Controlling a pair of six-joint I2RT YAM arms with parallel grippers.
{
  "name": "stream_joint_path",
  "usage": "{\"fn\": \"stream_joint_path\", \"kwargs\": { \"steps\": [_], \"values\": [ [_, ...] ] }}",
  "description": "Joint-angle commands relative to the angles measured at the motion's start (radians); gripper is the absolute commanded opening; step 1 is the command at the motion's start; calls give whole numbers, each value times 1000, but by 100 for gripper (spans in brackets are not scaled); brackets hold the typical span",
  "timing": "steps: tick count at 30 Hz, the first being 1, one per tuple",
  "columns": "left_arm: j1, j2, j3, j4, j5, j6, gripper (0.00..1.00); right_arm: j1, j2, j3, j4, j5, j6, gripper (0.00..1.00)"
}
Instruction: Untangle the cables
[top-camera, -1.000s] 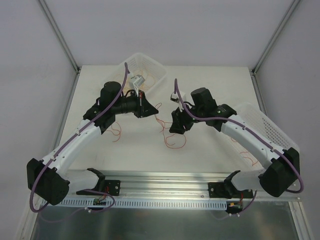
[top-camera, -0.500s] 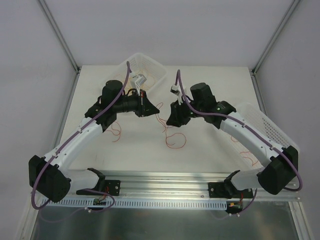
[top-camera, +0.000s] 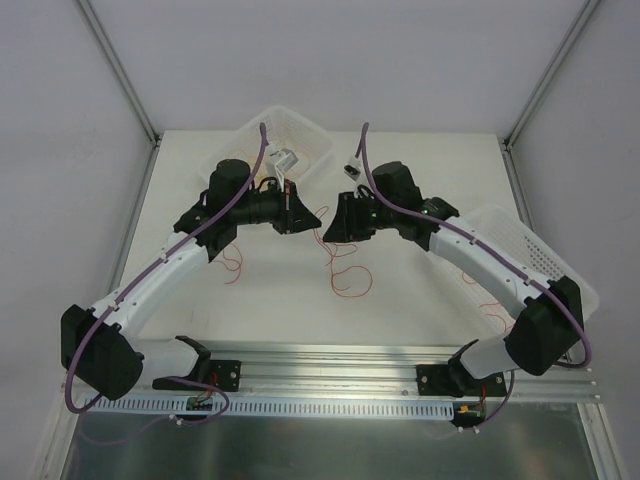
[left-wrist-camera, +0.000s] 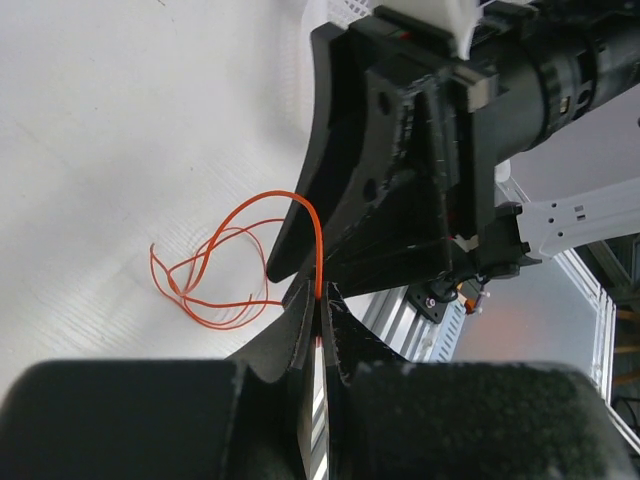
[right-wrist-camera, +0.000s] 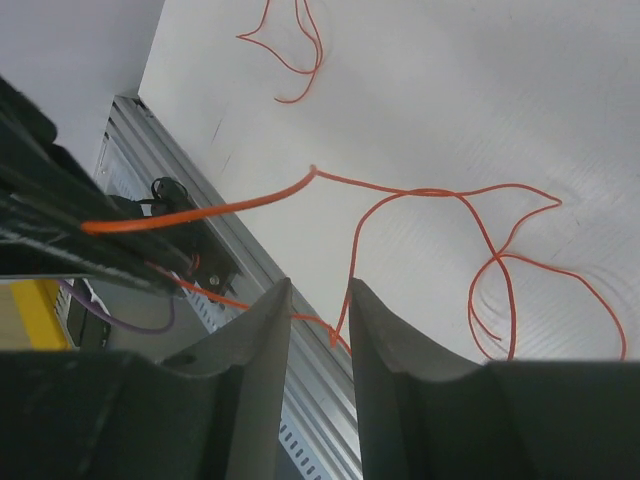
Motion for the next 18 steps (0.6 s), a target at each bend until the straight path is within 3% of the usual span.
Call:
{"fn": "stream_joint_path", "kwargs": {
  "steps": [1, 14, 18],
  "values": [
    [-9, -7, 39, 15, 18, 31, 0, -1, 28, 35, -6, -8, 64, 33],
    [-8, -19, 22, 15, -15, 53, 0, 5, 94, 54, -58, -80, 74, 28],
    [-9, -22, 9, 14, -25, 65, 0, 5, 87, 60, -76, -81, 62, 10]
  ]
}}
